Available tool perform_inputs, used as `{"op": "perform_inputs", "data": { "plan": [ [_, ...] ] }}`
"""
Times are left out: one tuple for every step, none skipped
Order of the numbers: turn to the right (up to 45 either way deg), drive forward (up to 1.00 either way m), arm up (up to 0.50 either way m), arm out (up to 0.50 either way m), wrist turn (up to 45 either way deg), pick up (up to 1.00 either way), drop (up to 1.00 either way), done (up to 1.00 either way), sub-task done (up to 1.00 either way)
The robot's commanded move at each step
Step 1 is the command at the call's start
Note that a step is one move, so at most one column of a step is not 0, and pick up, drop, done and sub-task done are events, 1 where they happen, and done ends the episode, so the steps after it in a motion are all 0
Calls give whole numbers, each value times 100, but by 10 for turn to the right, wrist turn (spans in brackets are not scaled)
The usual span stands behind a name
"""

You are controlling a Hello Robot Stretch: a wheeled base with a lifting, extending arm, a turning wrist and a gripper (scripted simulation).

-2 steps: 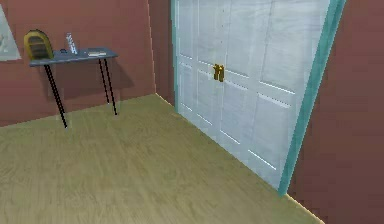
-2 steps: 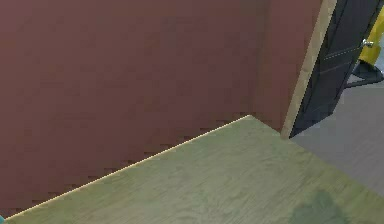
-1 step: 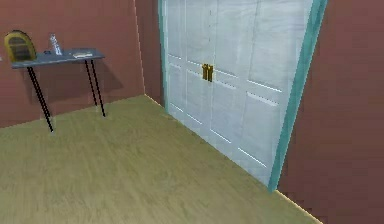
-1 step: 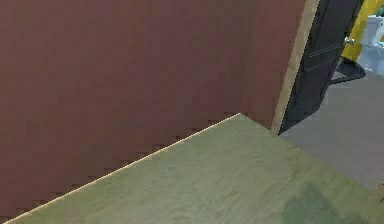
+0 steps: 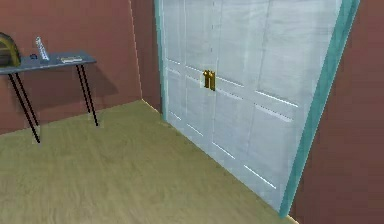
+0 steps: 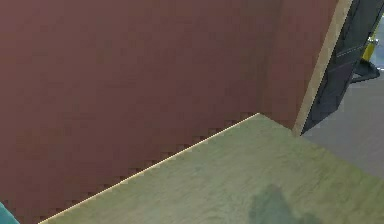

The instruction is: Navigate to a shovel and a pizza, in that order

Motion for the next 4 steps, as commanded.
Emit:
{"op": "perform_inputs", "data": {
  "plan": [
    [-450,0,0,0,0,0,0,0,0],
    [-330,0,0,0,0,0,0,0,0],
    [0,100,0,0,0,0,0,0,0],
    [0,80,0,0,0,0,0,0,0]
  ]
}}
